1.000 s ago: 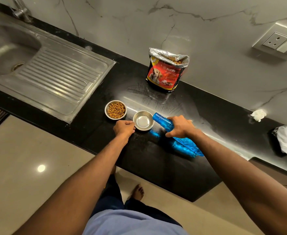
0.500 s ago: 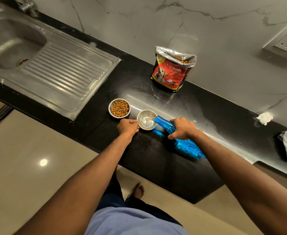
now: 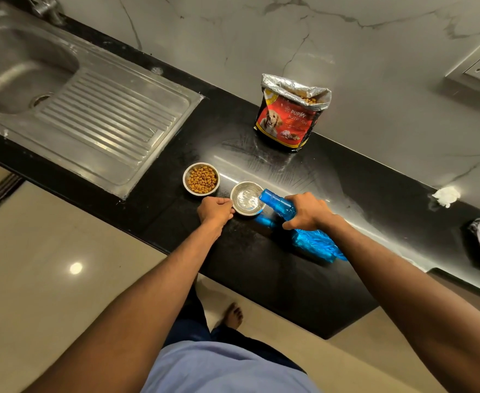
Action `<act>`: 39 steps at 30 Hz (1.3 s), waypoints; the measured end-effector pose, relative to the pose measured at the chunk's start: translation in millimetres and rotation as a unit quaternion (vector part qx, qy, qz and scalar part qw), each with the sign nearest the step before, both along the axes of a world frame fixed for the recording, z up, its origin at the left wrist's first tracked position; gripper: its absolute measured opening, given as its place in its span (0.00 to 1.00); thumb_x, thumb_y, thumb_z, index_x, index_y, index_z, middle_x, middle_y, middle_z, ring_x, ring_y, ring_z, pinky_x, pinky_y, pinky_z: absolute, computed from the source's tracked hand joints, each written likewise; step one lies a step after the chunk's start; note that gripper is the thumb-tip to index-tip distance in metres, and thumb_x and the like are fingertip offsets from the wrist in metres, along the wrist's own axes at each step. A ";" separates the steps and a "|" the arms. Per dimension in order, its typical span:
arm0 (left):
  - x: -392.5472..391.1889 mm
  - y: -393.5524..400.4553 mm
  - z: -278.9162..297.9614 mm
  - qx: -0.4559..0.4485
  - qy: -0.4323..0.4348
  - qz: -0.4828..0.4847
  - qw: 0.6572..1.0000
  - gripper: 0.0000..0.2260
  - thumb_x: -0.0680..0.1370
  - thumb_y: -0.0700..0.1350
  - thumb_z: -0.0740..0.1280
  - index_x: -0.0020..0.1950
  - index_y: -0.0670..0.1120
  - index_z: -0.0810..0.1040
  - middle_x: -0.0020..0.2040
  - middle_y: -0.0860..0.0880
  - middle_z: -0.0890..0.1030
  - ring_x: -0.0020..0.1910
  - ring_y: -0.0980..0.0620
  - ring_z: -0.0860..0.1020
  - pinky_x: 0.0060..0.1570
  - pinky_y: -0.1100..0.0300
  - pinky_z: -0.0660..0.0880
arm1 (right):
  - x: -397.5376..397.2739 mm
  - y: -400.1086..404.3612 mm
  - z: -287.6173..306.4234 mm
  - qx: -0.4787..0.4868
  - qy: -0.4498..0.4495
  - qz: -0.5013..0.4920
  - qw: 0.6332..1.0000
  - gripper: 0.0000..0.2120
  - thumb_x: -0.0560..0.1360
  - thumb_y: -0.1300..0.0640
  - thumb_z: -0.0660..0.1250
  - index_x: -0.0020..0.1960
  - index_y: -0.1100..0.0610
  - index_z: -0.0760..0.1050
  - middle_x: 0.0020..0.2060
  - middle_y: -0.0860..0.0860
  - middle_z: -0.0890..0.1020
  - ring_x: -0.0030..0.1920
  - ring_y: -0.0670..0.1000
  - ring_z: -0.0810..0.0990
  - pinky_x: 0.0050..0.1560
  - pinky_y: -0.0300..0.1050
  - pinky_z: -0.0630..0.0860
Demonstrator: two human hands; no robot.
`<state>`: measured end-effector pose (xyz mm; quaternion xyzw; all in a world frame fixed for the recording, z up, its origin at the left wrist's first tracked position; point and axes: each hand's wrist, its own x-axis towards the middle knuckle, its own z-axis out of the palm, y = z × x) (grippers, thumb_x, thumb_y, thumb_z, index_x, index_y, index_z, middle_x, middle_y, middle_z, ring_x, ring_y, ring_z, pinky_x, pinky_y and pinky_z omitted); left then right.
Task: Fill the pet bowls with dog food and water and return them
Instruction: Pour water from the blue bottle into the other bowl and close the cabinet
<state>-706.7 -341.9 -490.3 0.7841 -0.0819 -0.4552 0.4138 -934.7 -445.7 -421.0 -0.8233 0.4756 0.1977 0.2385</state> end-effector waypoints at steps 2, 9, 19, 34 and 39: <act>0.4 -0.5 -1.1 0.002 0.000 -0.001 1.000 0.08 0.81 0.38 0.75 0.60 0.41 0.87 0.42 0.48 0.86 0.47 0.52 0.88 0.54 0.54 0.87 | 2.8 -0.6 3.1 -0.019 -0.015 0.004 1.000 0.36 0.70 0.40 0.76 0.75 0.52 0.75 0.57 0.51 0.83 0.52 0.51 0.77 0.49 0.49 0.73; 3.1 -1.2 -1.9 0.005 -0.005 -0.003 1.000 0.07 0.81 0.39 0.75 0.59 0.41 0.87 0.42 0.48 0.86 0.44 0.53 0.87 0.53 0.54 0.87 | 9.5 -3.5 18.4 -0.027 -0.089 -0.023 0.995 0.34 0.71 0.40 0.77 0.73 0.54 0.76 0.52 0.48 0.79 0.52 0.53 0.78 0.50 0.52 0.76; 6.8 -0.8 -1.7 -0.006 -0.009 0.003 1.000 0.05 0.80 0.39 0.75 0.55 0.40 0.88 0.39 0.48 0.87 0.42 0.54 0.87 0.52 0.55 0.87 | 10.7 -5.0 35.6 -0.064 -0.207 -0.078 0.973 0.29 0.62 0.38 0.75 0.59 0.50 0.79 0.47 0.49 0.83 0.45 0.54 0.81 0.48 0.53 0.79; 10.2 -4.1 -5.4 0.003 0.000 -0.028 1.000 0.06 0.81 0.39 0.75 0.57 0.41 0.87 0.42 0.48 0.87 0.46 0.52 0.88 0.54 0.53 0.87 | -3.6 -56.1 33.7 -0.188 -0.427 -0.303 0.831 0.22 0.68 0.48 0.78 0.57 0.57 0.80 0.48 0.50 0.86 0.49 0.51 0.86 0.55 0.44 0.84; 24.2 -2.1 -11.4 0.003 0.011 -0.015 1.000 0.07 0.82 0.41 0.74 0.58 0.41 0.87 0.45 0.46 0.89 0.47 0.52 0.89 0.55 0.53 0.87 | 2.0 -95.6 28.9 -0.235 -0.464 -0.391 0.759 0.21 0.68 0.47 0.77 0.55 0.56 0.79 0.44 0.46 0.85 0.47 0.49 0.86 0.56 0.47 0.84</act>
